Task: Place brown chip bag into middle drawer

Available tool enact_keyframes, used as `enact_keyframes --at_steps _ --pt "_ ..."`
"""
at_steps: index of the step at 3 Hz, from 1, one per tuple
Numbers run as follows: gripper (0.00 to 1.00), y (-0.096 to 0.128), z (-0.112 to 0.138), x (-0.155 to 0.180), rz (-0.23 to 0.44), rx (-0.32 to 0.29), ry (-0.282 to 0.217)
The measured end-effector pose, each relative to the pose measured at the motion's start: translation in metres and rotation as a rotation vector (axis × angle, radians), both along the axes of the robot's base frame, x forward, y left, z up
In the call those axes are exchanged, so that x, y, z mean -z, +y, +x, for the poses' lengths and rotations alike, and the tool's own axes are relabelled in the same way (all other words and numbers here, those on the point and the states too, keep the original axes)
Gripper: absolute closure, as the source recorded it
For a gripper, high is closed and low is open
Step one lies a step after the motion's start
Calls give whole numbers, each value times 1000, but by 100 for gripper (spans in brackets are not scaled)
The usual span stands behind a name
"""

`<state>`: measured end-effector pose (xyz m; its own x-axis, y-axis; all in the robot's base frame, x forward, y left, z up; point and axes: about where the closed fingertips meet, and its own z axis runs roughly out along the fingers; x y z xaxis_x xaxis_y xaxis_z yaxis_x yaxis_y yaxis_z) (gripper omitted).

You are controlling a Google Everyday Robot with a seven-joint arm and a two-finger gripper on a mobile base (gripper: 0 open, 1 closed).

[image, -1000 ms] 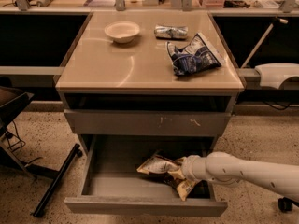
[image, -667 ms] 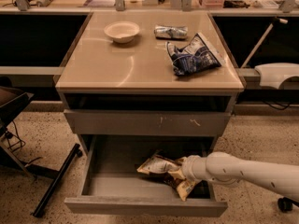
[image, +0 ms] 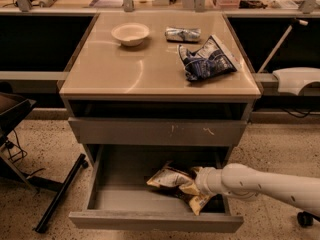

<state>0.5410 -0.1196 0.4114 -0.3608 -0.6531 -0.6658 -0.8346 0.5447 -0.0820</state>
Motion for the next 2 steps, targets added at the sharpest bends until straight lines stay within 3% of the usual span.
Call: enact_keyframes --at_steps 1,2 --pt "0 0 0 0 0 0 0" --pt "0 0 0 0 0 0 0"
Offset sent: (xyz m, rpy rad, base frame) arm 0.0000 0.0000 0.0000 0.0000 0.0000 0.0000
